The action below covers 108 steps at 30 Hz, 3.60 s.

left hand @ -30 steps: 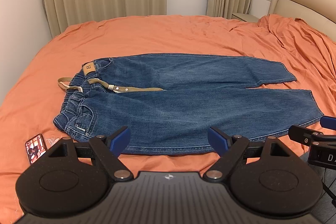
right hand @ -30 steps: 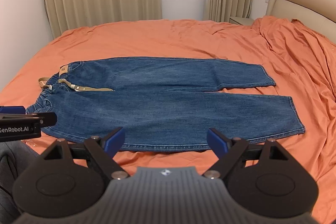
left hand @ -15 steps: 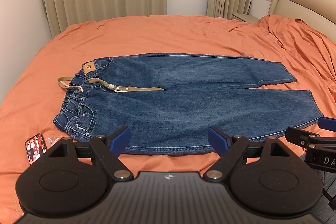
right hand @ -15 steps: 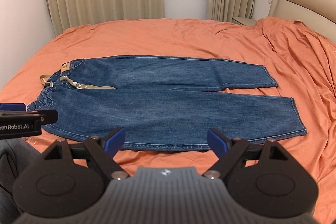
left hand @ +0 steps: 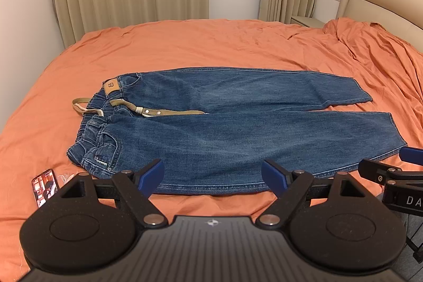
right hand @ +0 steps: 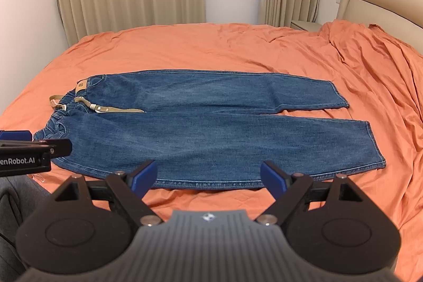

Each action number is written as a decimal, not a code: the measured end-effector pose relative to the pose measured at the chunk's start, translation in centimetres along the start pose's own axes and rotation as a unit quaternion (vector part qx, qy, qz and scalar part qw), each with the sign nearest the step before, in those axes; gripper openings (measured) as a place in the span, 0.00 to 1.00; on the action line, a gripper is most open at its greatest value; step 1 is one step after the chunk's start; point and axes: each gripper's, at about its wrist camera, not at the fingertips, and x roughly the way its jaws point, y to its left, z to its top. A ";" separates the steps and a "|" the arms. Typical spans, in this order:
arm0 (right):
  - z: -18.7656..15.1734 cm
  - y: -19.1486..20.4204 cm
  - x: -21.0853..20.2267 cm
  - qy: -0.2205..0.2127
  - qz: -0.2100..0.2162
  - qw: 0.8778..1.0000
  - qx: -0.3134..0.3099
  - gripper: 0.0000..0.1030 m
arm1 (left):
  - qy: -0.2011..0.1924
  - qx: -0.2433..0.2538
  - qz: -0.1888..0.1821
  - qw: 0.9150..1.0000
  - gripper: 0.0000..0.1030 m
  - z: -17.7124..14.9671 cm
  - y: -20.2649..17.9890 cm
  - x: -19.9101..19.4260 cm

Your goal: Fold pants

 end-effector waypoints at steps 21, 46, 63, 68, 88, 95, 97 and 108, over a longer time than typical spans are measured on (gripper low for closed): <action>0.0 0.0 0.1 0.000 -0.002 1.000 0.004 0.79 | 0.002 0.006 -0.001 1.000 0.95 0.0 -0.5 -0.2; -0.2 -0.7 1.1 -0.009 -0.001 1.000 -0.003 0.79 | 0.000 0.025 0.006 1.000 0.95 0.8 -0.2 0.7; 5.0 -3.4 13.8 -0.046 0.031 0.998 -0.027 0.70 | 0.013 -0.010 0.015 1.000 0.40 6.8 7.8 10.7; 6.3 -3.1 18.3 -0.011 0.040 0.999 -0.007 0.61 | 0.033 -0.058 -0.007 0.998 0.40 8.7 13.0 14.0; 7.3 -2.5 30.9 0.037 0.027 0.999 -0.004 0.62 | 0.117 -0.146 -0.047 0.981 0.66 8.2 30.9 30.4; 6.2 -4.2 31.9 0.055 0.002 0.998 -0.002 0.63 | 0.135 -0.164 -0.164 0.963 0.57 6.9 32.9 31.2; 5.8 -4.3 32.3 0.062 0.002 0.998 0.002 0.63 | 0.139 -0.166 -0.145 0.965 0.40 6.9 32.9 31.5; 5.1 -5.1 31.1 0.067 -0.043 0.997 -0.006 0.64 | -0.001 -0.107 0.025 0.994 0.05 10.0 27.7 19.8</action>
